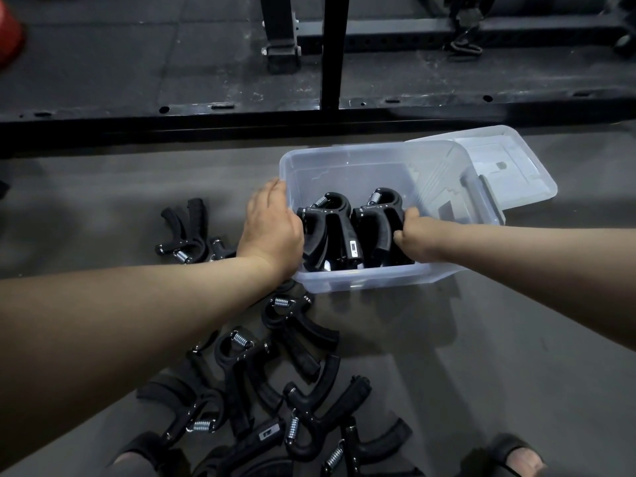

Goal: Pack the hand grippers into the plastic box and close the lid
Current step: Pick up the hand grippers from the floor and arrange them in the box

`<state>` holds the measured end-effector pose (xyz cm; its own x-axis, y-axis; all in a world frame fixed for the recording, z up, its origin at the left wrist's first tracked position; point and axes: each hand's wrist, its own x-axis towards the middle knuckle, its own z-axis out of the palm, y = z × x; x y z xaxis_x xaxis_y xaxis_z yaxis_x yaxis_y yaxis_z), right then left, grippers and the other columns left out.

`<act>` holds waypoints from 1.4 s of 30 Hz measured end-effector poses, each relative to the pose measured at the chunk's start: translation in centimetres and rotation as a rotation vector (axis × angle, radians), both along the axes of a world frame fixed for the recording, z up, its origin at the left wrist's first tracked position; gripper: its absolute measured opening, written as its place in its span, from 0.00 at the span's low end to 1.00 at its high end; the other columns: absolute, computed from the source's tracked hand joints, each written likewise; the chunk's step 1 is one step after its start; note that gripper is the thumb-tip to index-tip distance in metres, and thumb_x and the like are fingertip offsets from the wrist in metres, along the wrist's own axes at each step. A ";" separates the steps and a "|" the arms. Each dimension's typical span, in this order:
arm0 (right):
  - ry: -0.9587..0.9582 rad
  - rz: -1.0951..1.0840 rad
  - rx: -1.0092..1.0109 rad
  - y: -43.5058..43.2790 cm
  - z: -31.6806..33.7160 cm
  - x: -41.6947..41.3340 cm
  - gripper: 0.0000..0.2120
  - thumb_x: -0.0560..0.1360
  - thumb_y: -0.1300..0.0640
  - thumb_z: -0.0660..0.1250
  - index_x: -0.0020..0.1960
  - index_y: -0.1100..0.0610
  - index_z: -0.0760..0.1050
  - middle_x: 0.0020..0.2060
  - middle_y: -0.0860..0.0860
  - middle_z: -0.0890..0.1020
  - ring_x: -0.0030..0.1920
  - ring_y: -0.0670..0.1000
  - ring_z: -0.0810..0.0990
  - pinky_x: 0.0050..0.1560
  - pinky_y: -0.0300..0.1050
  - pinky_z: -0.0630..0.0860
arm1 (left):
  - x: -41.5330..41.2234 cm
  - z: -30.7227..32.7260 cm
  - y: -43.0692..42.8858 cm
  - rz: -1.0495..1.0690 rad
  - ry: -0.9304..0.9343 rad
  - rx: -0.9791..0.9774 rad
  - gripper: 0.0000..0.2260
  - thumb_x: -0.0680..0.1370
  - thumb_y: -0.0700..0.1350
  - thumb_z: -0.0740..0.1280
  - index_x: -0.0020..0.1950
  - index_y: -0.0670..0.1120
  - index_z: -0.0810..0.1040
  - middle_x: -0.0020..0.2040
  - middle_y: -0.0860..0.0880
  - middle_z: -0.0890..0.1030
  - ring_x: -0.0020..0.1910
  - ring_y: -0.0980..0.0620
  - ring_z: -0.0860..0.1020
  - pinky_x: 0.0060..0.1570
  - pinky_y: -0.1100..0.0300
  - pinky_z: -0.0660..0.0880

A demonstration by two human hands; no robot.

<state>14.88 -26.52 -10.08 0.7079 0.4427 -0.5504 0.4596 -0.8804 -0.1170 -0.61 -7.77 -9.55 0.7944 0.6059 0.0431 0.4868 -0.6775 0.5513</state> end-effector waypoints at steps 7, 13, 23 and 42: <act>0.088 -0.129 0.079 -0.2 -0.2 0.1 0.18 0.79 0.55 0.55 0.65 0.63 0.58 0.43 0.60 0.75 0.45 0.59 0.74 0.48 0.50 0.68 | 0.0 0.0 -0.1 0.002 -0.001 0.007 0.23 0.80 0.40 0.54 0.76 0.39 0.60 0.76 0.43 0.62 0.75 0.45 0.57 0.75 0.54 0.51; 0.056 -0.097 0.086 -0.1 -0.1 -0.2 0.20 0.81 0.54 0.54 0.68 0.66 0.61 0.58 0.65 0.76 0.58 0.63 0.76 0.50 0.50 0.68 | 0.0 0.1 -0.1 -0.003 0.008 0.015 0.24 0.80 0.40 0.55 0.76 0.39 0.60 0.76 0.42 0.61 0.75 0.45 0.57 0.75 0.57 0.50; -0.112 -0.060 0.106 -0.9 1.1 -0.6 0.25 0.78 0.43 0.52 0.68 0.58 0.63 0.67 0.60 0.67 0.65 0.65 0.70 0.61 0.59 0.67 | -0.1 0.3 -0.2 0.003 0.048 -0.005 0.25 0.80 0.41 0.53 0.77 0.40 0.58 0.77 0.44 0.58 0.76 0.47 0.54 0.75 0.56 0.50; -0.427 0.710 0.657 -5.6 2.8 -9.3 0.16 0.67 0.61 0.60 0.52 0.60 0.78 0.54 0.60 0.75 0.53 0.63 0.75 0.56 0.54 0.69 | -0.2 1.7 -0.8 -0.010 0.187 -0.001 0.26 0.78 0.38 0.54 0.77 0.41 0.55 0.76 0.44 0.57 0.73 0.42 0.56 0.72 0.51 0.55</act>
<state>5.54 -32.14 -7.27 0.2483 0.9516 0.1814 0.9597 -0.2161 -0.1799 -0.76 -8.61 -7.89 0.7942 0.5982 -0.1069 0.5746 -0.6820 0.4525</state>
